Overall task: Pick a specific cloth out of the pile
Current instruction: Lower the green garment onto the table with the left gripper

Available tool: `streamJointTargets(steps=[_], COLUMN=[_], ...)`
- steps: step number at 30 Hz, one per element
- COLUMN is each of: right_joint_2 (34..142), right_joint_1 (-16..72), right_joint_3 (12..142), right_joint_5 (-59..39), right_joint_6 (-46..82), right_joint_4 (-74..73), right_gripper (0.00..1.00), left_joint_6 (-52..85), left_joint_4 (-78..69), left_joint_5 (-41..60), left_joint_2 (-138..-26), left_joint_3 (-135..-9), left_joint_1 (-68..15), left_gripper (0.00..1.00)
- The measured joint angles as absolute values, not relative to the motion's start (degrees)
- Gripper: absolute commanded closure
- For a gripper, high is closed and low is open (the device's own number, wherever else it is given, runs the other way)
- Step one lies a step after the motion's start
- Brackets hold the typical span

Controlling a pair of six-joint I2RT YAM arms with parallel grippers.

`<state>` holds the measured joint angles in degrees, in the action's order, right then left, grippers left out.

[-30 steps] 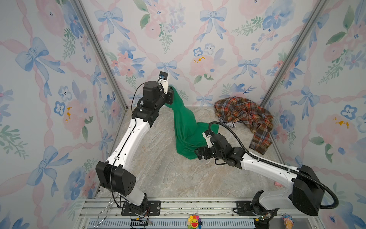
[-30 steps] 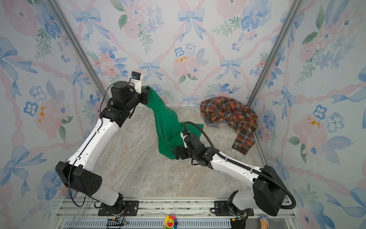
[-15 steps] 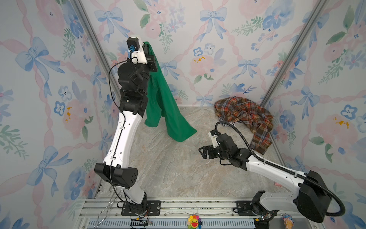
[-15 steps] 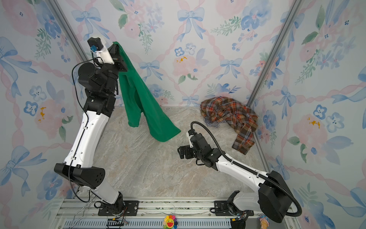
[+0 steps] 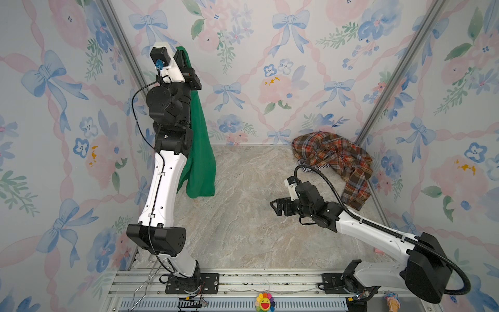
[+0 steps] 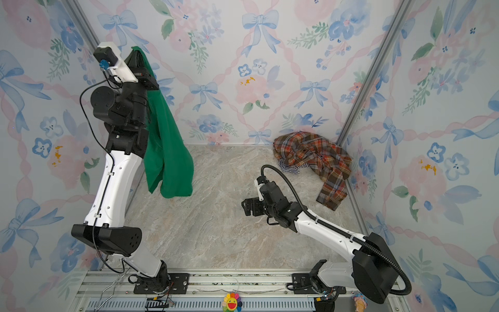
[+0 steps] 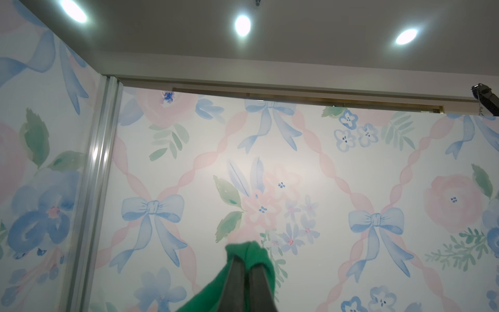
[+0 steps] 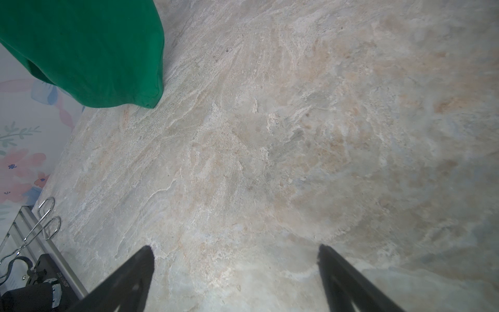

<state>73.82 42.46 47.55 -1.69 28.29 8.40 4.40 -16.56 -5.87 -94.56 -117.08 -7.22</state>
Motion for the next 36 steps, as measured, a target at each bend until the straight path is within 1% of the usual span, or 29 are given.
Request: streamJointTargets(steps=[7,13,17,20,27,31,33,36], right_joint_2=[73.89,77.19,80.09,81.69,83.15,83.22,83.22,83.22], right_joint_1=[42.81,43.51,44.69,45.65,46.63,46.61,46.63,46.61], right_joint_3=[47.2,47.24,48.03,49.04,50.68,50.76,50.76,50.76], right_joint_5=[-1.87,-3.22,-3.9,-4.36,-5.45,-5.61,-5.61,-5.61], right_joint_6=[28.73,29.15,29.17,29.21,29.39,29.39,29.39,29.39], right_joint_4=[6.98,5.26,5.1,4.78,3.77,3.75,3.75,3.75], right_gripper=[0.03,0.03,0.03,0.03,0.03,0.03,0.03,0.03], left_joint_6=[6.66,6.7,5.34,3.55,1.02,0.51,0.64,1.65], left_joint_4=[-17.06,-18.68,-20.47,-21.17,-18.92,-17.61,-17.39,-17.02], left_joint_5=[-3.36,-2.9,-5.76,-9.37,-15.68,-16.51,-14.87,-7.25], left_joint_2=[-87.53,-79.11,-72.82,-69.63,-71.4,-74.11,-74.94,-75.5], left_joint_3=[-99.24,-88.09,-80.77,-75.07,-66.19,-65.47,-65.47,-65.23], left_joint_1=[-8.82,-9.34,-8.78,-6.72,0.32,1.93,1.91,1.67], left_gripper=[1.0,1.0,1.0,1.0,1.0,1.0,1.0,1.0])
